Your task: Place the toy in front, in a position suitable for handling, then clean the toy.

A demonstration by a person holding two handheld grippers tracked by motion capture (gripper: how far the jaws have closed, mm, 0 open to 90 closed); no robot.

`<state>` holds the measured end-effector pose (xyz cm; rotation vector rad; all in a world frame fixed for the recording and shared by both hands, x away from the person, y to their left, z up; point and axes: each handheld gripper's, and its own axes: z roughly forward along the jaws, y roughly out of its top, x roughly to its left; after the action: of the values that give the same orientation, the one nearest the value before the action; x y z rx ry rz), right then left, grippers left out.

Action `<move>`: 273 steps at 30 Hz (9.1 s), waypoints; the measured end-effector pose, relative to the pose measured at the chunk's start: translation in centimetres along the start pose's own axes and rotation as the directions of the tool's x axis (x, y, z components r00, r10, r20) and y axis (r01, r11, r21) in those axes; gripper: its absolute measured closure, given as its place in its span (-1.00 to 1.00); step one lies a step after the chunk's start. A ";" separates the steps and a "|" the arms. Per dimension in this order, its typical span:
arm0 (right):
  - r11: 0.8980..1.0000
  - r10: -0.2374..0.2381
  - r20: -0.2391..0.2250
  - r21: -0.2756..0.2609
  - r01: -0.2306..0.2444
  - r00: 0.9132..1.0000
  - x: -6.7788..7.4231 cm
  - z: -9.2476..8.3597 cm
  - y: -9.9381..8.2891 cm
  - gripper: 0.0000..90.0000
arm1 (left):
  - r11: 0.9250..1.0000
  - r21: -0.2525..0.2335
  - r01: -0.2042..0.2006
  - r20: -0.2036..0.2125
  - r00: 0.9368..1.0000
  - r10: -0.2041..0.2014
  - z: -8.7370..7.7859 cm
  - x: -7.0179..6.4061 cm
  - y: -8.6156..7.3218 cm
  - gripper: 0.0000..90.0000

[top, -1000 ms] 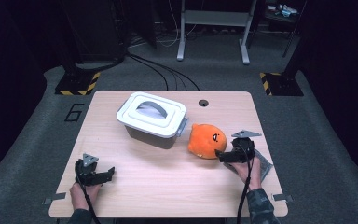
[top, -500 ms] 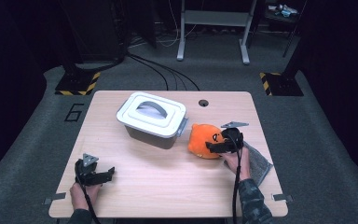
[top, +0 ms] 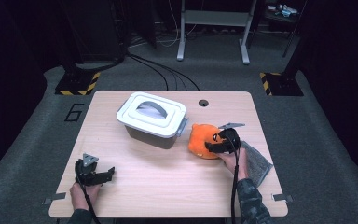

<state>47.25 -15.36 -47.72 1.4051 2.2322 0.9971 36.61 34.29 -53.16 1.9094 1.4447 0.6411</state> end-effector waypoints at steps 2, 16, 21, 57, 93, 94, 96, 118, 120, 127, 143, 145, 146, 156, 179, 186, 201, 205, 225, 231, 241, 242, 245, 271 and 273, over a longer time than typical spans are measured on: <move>1.000 0.011 0.001 0.000 -0.011 1.000 0.1 0.0 -0.1 -0.61 | 1.000 0.000 0.000 0.000 1.000 0.000 0.0 0.0 0.0 -0.76; 0.996 0.019 -0.008 -0.083 -0.019 1.000 0.0 -0.6 -0.7 -0.08 | 1.000 0.002 0.000 0.001 1.000 0.000 0.0 0.0 0.0 -0.76; 0.991 0.046 -0.037 -0.122 -0.051 0.998 0.0 -0.9 -0.9 -0.02 | 1.000 0.007 0.000 0.003 1.000 0.000 0.0 0.0 0.0 -0.76; 0.991 0.034 -0.192 -0.124 -0.058 0.981 4.0 -5.9 -3.7 0.00 | 1.000 0.006 -0.001 0.003 1.000 0.001 0.0 0.0 0.0 -0.76; 0.990 -0.067 -0.179 -0.134 0.043 0.981 6.3 -7.7 -5.1 -0.97 | 1.000 -0.002 0.001 -0.008 1.000 -0.001 0.0 -0.1 0.0 -0.76; 0.989 -0.072 -0.164 -0.138 0.049 0.984 6.0 -8.1 -5.1 -0.99 | 1.000 -0.001 0.003 -0.006 1.000 -0.003 0.0 -0.1 0.0 -0.77; 0.989 -0.079 -0.149 -0.139 0.058 0.986 5.6 -8.6 -5.1 -1.00 | 1.000 -0.003 0.008 -0.013 1.000 -0.008 -0.1 -0.1 0.0 -0.77; 0.995 0.010 0.043 -0.099 -0.006 0.999 -0.7 -10.3 -7.5 -1.00 | 0.998 -0.049 -0.027 0.051 0.998 0.029 -1.3 -1.4 -0.2 -0.75; 0.996 0.014 0.059 -0.086 -0.009 0.998 -0.9 -10.2 -7.7 -1.00 | 0.998 -0.061 -0.013 0.078 0.997 0.018 -1.5 -2.0 -0.3 -0.74; 0.998 0.031 0.070 -0.058 -0.027 0.997 -2.0 -9.8 -8.0 -1.00 | 0.995 -0.089 -0.048 0.152 0.987 0.061 -1.6 -4.3 0.3 -0.72; 0.998 0.068 0.123 -0.012 -0.067 0.990 -3.5 -8.9 -8.8 -0.99 | 0.985 -0.130 -0.114 0.337 0.929 0.152 -1.2 -10.4 2.0 -0.72; 0.998 0.068 0.125 -0.011 -0.067 0.990 -3.7 -9.0 -8.9 -0.99 | 0.982 -0.139 -0.127 0.350 0.921 0.169 -1.2 -11.2 2.2 -0.72; 0.997 0.077 0.128 -0.013 -0.076 0.989 -3.7 -9.0 -9.0 -0.98 | 0.981 -0.144 -0.133 0.355 0.918 0.176 -1.1 -11.6 2.4 -0.71; 0.997 0.081 0.149 -0.003 -0.081 0.985 -4.4 -8.7 -9.0 -0.99 | 0.966 -0.159 -0.205 0.422 0.870 0.254 -0.9 -15.1 3.3 -0.64; 0.991 0.089 0.156 0.084 -0.102 0.984 -6.1 -5.5 -9.3 -1.00 | 0.935 -0.164 -0.315 0.509 0.785 0.353 0.6 -20.6 5.2 -0.52; 0.993 0.035 0.178 0.107 -0.055 0.983 -5.7 -4.7 -9.5 -1.00 | 0.931 -0.161 -0.328 0.504 0.784 0.364 1.0 -21.4 4.9 -0.13; 0.995 0.028 0.134 0.089 -0.041 0.991 -5.8 -5.4 -9.1 0.04 | 0.939 -0.184 -0.289 0.522 0.781 0.343 1.2 -21.6 4.6 0.40; 0.997 0.033 0.131 0.061 -0.042 0.991 -5.7 -5.4 -9.1 0.39 | 0.943 -0.177 -0.282 0.524 0.784 0.333 1.2 -21.7 4.7 0.49; 0.994 0.070 -0.038 -0.083 -0.073 0.997 -2.7 -10.6 -6.2 0.61 | 0.935 -0.201 -0.293 0.506 0.786 0.355 0.7 -23.0 5.5 0.59; 0.996 -0.018 -0.114 -0.089 0.008 0.993 0.7 -11.2 -4.3 0.61 | 0.931 -0.200 -0.304 0.502 0.785 0.364 0.5 -23.2 5.8 0.61; 0.986 -0.162 -0.202 -0.058 0.153 0.966 6.5 -9.3 -1.6 0.58 | 0.929 -0.185 -0.322 0.503 0.781 0.371 0.3 -24.2 6.4 0.65; 0.986 -0.169 -0.190 -0.047 0.163 0.967 6.7 -9.0 -1.6 0.58 | 0.931 -0.185 -0.316 0.499 0.786 0.366 0.4 -24.1 6.4 0.65; 0.984 -0.177 -0.159 -0.036 0.173 0.971 6.6 -8.3 -1.9 0.59 | 0.938 -0.184 -0.295 0.511 0.786 0.347 0.5 -23.9 6.3 0.68; 0.995 -0.077 -0.100 -0.070 0.071 0.992 2.9 -10.2 -3.0 0.61 | 0.913 -0.228 -0.338 0.478 0.778 0.407 0.2 -24.7 6.8 0.66; 0.989 -0.129 -0.109 -0.080 0.121 0.986 4.5 -10.8 -2.1 0.61 | 0.906 -0.234 -0.354 0.472 0.773 0.424 0.1 -25.0 6.8 0.67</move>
<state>37.38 -16.14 -41.20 1.1887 2.3073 1.1295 34.26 8.99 -48.07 2.0814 0.6529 0.3455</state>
